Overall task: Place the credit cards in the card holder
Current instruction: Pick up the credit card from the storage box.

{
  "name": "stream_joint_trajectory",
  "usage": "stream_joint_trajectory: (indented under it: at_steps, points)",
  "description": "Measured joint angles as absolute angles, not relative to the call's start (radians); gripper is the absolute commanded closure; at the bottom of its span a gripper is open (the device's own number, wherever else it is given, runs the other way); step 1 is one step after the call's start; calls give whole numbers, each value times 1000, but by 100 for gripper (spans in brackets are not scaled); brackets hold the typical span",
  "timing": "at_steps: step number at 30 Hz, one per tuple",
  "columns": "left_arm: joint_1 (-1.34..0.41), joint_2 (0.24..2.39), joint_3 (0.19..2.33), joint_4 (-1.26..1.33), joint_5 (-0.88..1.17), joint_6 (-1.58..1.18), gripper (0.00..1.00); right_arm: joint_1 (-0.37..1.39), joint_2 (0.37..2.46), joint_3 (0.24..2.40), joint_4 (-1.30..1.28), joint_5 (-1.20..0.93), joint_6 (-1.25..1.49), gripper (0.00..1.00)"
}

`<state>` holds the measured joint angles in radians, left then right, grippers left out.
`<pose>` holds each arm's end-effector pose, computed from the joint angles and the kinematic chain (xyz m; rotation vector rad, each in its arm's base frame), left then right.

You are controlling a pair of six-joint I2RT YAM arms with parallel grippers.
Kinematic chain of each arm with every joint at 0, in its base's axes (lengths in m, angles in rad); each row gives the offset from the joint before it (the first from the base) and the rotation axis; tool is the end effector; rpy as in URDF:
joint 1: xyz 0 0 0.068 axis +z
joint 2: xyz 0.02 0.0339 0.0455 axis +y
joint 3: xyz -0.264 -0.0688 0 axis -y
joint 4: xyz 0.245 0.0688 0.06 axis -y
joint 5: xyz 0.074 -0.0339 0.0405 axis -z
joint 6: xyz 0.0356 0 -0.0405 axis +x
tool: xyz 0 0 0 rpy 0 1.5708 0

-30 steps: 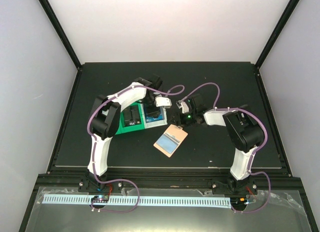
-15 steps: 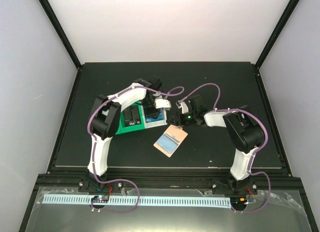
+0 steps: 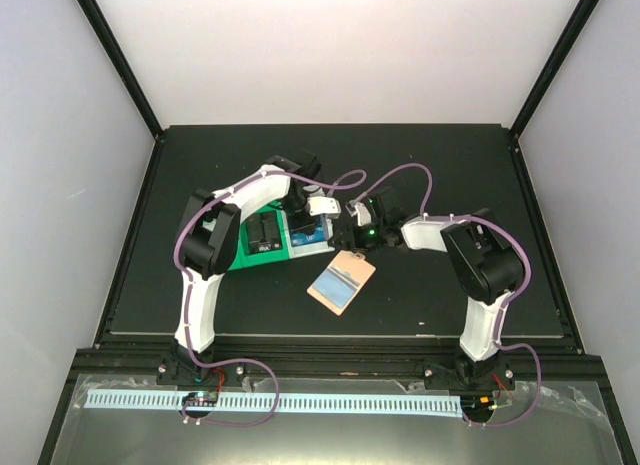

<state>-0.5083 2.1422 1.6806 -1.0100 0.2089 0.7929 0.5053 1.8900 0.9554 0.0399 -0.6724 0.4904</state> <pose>0.3630 -0.2107 0.1719 1.8296 2.3780 -0.2902 0.3046 0.1939 0.1233 -0.3378 2.5904 1.2314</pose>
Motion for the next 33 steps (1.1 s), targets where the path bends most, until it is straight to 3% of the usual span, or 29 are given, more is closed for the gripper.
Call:
stream_joint_trajectory:
  at_steps: [16,30,33]
  points:
    - [-504,2094,1700,-1096,290,797,91,513,1901,976,15,-663,500,53]
    - [-506,2083,1678,-1171,347,794,82,513,1905,987,16,-636,501,53]
    - [-506,2083,1676,-1157,337,786,76,513,1905,987,16,-634,501,53]
